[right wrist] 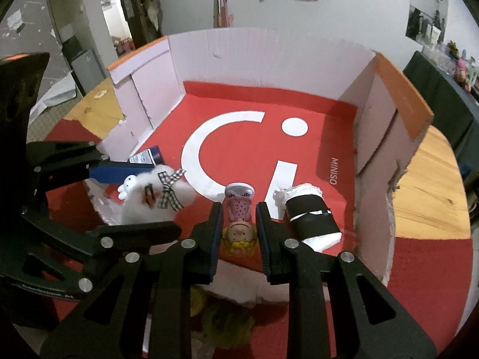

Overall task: Organize objects
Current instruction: 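Carry the plush bunny and the doll figure with both tools into the box, then lower the bunny and the doll onto the box floor with both tools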

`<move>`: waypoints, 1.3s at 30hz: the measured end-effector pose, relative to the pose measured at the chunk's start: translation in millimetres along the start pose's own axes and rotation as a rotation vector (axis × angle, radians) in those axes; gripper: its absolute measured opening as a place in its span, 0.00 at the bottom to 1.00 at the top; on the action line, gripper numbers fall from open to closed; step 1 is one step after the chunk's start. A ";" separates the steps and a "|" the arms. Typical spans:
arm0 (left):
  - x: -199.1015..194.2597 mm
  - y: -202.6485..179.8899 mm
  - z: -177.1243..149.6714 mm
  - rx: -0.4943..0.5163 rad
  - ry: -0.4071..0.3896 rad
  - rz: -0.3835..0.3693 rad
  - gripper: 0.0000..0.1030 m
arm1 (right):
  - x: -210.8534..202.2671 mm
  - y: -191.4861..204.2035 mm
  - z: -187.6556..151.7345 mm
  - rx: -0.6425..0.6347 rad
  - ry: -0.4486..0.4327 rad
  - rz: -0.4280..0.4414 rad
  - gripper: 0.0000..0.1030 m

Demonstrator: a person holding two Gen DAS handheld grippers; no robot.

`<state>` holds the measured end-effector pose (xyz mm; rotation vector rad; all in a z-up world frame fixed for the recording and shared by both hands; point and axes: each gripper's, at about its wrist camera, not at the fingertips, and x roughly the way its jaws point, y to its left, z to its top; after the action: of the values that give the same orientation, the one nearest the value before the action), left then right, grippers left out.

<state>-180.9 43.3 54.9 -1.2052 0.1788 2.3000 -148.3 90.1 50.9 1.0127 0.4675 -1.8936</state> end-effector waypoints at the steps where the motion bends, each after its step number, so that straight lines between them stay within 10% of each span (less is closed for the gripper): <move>1: 3.2 0.4 0.6 0.004 0.009 -0.001 0.55 | 2.1 -0.5 0.5 0.000 0.008 0.003 0.21; 39: 28.5 5.9 5.8 0.081 0.073 0.005 0.56 | 24.7 -4.5 2.9 -0.049 0.112 0.013 0.21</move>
<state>-201.3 51.6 34.9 -1.2490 0.2991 2.2320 -159.7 77.1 32.3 1.0901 0.5681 -1.8120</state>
